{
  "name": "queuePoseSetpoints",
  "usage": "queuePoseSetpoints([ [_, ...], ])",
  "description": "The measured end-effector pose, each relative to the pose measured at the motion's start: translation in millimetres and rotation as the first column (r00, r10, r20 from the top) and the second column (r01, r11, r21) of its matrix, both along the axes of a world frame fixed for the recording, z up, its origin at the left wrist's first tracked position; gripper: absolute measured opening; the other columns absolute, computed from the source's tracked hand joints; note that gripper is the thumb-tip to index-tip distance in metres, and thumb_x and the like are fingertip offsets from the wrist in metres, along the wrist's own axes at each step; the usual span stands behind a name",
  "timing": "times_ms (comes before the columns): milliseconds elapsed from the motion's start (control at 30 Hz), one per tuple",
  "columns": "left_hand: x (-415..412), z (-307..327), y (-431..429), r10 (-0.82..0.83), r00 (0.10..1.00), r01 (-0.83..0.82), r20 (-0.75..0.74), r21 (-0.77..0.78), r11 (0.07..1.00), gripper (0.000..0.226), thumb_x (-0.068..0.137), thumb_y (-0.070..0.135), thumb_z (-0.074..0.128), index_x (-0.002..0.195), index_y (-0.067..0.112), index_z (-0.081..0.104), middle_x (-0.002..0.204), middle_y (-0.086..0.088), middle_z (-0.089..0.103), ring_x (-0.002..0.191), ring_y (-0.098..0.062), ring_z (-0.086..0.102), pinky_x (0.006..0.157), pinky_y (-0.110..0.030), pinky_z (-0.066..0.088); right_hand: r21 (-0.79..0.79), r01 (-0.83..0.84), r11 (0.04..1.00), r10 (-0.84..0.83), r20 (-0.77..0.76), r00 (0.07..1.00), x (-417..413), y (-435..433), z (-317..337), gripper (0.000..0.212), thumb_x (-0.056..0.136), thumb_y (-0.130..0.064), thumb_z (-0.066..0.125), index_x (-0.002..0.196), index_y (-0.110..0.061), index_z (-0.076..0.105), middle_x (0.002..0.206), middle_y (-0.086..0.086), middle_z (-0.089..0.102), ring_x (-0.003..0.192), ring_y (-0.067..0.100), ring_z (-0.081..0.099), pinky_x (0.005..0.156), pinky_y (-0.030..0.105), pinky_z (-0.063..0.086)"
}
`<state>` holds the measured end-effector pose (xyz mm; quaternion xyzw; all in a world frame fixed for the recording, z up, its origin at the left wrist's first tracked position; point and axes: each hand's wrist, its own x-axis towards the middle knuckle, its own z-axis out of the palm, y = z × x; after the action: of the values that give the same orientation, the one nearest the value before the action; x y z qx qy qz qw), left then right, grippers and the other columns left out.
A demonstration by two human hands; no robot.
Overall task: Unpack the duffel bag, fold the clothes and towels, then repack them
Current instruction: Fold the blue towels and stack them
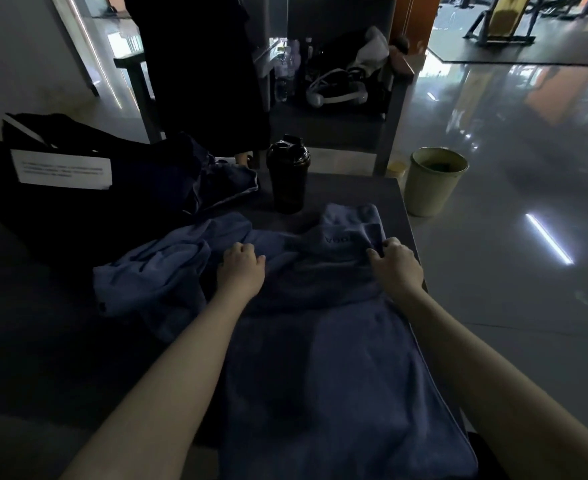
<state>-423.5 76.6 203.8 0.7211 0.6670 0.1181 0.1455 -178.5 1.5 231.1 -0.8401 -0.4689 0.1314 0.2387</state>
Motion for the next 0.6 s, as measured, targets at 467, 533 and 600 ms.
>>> queuePoseSetpoints([
  [467, -3, -1, 56, 0.163, 0.971, -0.144, 0.173, -0.114, 0.983, 0.024, 0.095, 0.016, 0.052, 0.113, 0.003, 0.061, 0.109, -0.015, 0.064, 0.100, -0.033, 0.060, 0.072, -0.031, 0.042, 0.107, 0.034, 0.994, -0.020, -0.132, 0.991, 14, 18, -1, 0.023, 0.079, -0.006, 0.055, 0.099, -0.010, 0.066, 0.096, 0.013, 0.066, 0.091, 0.032, 0.059, 0.071, 0.031, 0.044],
  [533, -6, 8, 50, 0.119, 0.963, -0.106, 0.240, -0.068, 0.992, 0.016, 0.092, 0.015, 0.055, 0.099, 0.004, 0.064, 0.094, -0.010, 0.063, 0.089, -0.028, 0.059, 0.067, -0.028, 0.038, 0.174, 0.011, 0.985, 0.019, -0.167, 0.986, 18, 14, 2, 0.022, 0.077, -0.004, 0.058, 0.094, -0.009, 0.071, 0.089, 0.013, 0.069, 0.088, 0.031, 0.062, 0.074, 0.035, 0.050],
  [600, -13, 20, 42, 0.058, 0.961, -0.062, 0.270, 0.006, 0.998, 0.012, 0.089, 0.015, 0.058, 0.083, 0.006, 0.062, 0.080, -0.008, 0.061, 0.077, -0.023, 0.055, 0.057, -0.029, 0.033, 0.216, -0.001, 0.976, 0.050, -0.222, 0.974, 21, 7, 7, 0.013, 0.078, -0.006, 0.063, 0.088, -0.007, 0.071, 0.083, 0.011, 0.069, 0.083, 0.026, 0.063, 0.073, 0.035, 0.051],
])
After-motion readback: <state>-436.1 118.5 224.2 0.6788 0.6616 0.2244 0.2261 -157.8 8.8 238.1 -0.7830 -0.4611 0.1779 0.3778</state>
